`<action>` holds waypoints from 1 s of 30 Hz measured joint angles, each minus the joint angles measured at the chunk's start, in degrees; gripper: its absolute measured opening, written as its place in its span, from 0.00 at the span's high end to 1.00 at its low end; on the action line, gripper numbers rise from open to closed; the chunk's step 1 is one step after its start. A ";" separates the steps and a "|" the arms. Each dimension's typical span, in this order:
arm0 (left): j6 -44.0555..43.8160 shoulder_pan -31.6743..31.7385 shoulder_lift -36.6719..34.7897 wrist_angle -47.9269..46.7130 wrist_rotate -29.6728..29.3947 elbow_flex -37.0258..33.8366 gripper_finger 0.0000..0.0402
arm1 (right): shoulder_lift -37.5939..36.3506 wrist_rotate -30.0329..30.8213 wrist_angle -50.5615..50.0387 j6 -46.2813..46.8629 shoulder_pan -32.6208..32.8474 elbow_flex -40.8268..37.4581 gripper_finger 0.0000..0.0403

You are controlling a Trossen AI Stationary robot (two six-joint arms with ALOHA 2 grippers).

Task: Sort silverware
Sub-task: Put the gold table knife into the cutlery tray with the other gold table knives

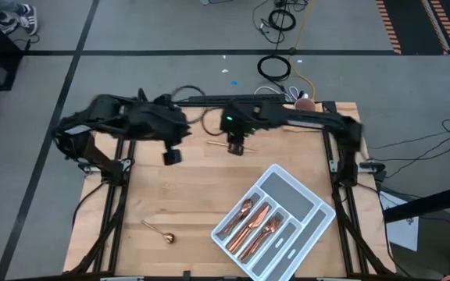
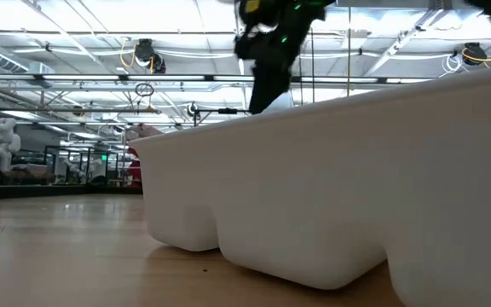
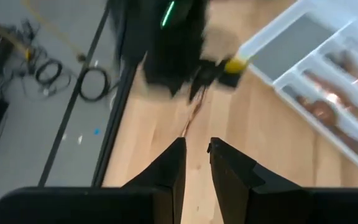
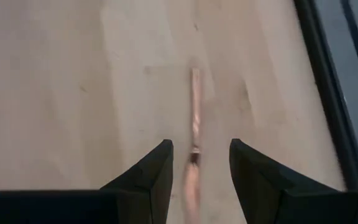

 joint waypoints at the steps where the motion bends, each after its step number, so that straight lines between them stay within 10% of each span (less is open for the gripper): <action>1: 0.51 -0.36 -1.19 0.45 0.27 0.00 0.80 | 3.03 0.00 -2.63 -1.36 -0.55 3.52 0.64; 9: -0.70 -4.06 -15.59 8.40 -2.64 -8.15 0.80 | 17.33 0.73 -11.29 -4.95 -3.21 17.18 0.64; 21: -1.19 -5.33 -38.02 46.42 -2.35 -55.50 0.80 | 24.56 -2.43 -11.93 2.28 -3.85 17.37 0.64; 30: -3.03 -5.28 -40.03 51.50 -2.06 -61.35 0.80 | 27.36 -4.49 -10.58 3.92 -4.69 17.03 0.64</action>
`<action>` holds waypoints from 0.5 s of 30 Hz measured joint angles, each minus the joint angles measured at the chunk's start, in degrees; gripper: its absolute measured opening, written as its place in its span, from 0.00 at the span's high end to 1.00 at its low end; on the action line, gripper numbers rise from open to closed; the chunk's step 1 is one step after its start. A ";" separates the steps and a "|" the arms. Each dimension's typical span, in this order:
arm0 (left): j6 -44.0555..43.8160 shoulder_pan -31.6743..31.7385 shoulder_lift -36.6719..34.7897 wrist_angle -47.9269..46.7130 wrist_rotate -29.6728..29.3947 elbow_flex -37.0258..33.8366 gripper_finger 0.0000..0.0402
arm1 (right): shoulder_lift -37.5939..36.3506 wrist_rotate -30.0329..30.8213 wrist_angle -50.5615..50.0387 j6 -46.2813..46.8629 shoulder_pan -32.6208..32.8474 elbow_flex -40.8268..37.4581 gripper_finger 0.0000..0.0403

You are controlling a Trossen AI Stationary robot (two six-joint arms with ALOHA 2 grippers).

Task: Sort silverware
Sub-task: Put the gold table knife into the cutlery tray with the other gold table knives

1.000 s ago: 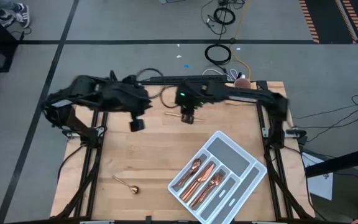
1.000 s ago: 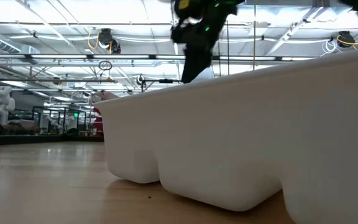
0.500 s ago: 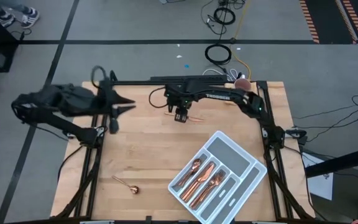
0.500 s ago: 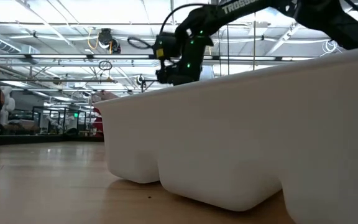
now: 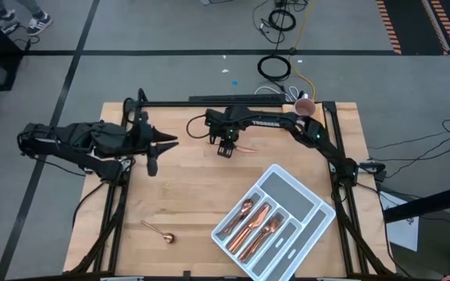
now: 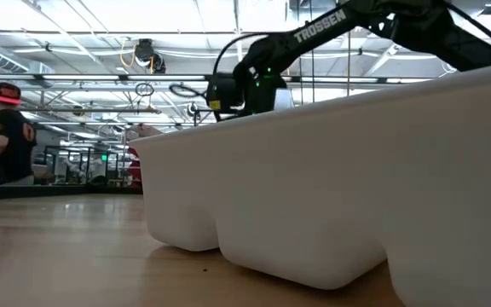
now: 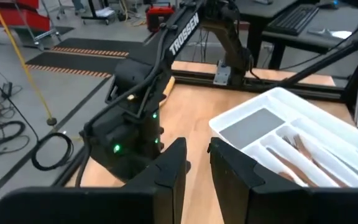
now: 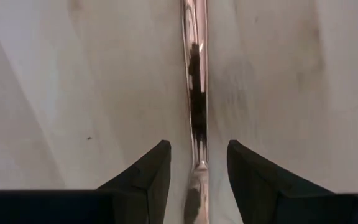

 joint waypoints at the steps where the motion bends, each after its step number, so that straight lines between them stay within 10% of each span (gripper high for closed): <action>1: 0.32 0.01 0.11 0.01 0.01 -0.01 0.80 | 0.28 -0.56 0.00 0.34 -0.07 -0.11 0.64; 10: 1.70 0.07 0.16 -0.19 -0.01 -0.02 0.80 | 3.14 4.04 1.29 3.65 0.58 -0.33 0.65; 15: 2.14 0.07 0.18 -0.27 -0.03 -0.02 0.80 | 3.17 4.64 1.31 3.70 0.54 -0.33 0.84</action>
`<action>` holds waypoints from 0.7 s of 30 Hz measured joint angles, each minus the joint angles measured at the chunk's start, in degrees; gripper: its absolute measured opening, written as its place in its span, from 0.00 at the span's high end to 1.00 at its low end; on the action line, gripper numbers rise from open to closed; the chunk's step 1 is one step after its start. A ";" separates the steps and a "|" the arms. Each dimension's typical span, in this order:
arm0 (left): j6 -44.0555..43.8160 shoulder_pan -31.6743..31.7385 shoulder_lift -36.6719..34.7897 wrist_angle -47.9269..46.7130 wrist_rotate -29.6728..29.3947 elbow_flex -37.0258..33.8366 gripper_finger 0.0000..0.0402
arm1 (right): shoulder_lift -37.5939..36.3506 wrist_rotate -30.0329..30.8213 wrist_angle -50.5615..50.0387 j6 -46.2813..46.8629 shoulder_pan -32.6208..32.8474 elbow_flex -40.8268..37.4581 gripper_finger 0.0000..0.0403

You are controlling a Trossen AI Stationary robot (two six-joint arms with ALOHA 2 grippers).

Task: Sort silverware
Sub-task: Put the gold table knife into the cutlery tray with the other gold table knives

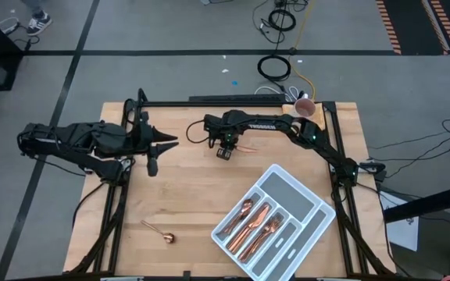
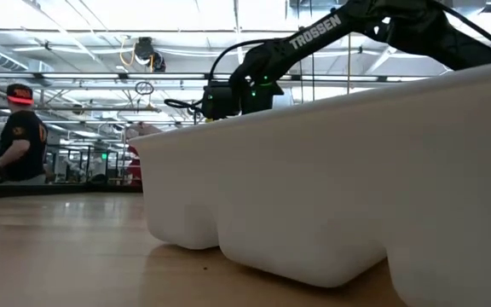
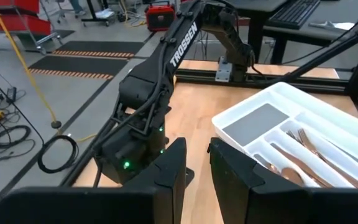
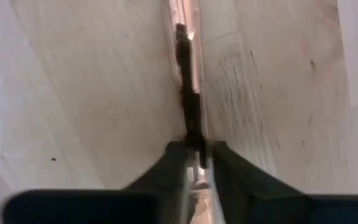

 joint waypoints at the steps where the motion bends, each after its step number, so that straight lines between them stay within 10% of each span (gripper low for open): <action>1: 0.53 0.00 0.00 0.00 0.00 0.00 0.80 | 0.00 0.17 0.02 -0.16 0.02 0.00 0.91; 21: 1.12 0.02 0.00 -1.09 -1.25 0.00 0.80 | -3.41 -4.34 -3.17 1.06 2.08 -0.14 1.00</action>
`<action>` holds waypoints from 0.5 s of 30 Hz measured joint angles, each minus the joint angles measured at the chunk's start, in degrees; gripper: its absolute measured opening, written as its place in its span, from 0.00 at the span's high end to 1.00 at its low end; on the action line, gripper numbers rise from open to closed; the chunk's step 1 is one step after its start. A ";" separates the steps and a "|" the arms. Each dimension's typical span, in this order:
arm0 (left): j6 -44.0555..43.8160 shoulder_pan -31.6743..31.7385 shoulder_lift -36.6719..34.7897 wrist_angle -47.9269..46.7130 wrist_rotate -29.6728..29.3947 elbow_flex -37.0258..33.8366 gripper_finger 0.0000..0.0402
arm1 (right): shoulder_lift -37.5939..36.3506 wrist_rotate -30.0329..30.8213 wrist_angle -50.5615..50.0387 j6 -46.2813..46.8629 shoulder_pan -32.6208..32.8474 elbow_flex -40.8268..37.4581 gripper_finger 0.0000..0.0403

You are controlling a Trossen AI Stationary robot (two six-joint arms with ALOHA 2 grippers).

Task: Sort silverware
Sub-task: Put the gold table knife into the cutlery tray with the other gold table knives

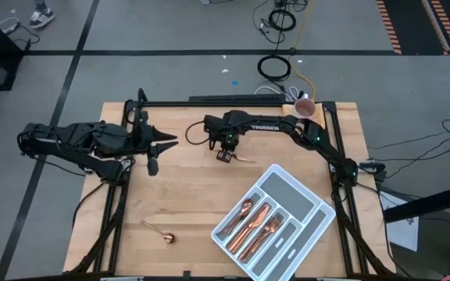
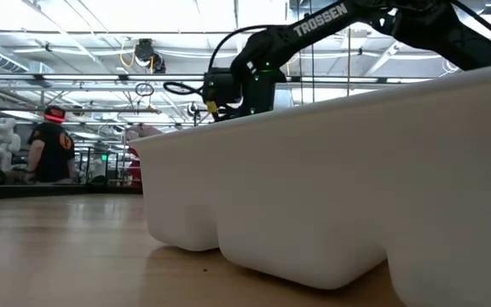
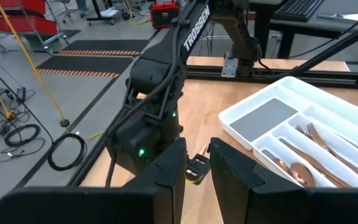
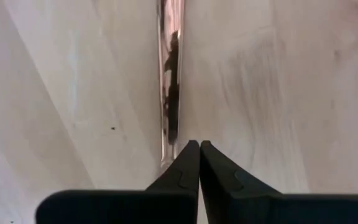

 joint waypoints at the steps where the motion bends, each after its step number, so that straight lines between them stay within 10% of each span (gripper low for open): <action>1: -0.09 -0.01 0.00 0.00 -0.03 0.00 0.80 | -0.21 0.10 -0.54 -0.21 0.00 0.41 1.00; 15: -2.54 -0.02 0.04 0.02 -0.30 -4.52 0.80 | 2.53 -0.32 -2.39 -4.18 -0.41 3.31 0.44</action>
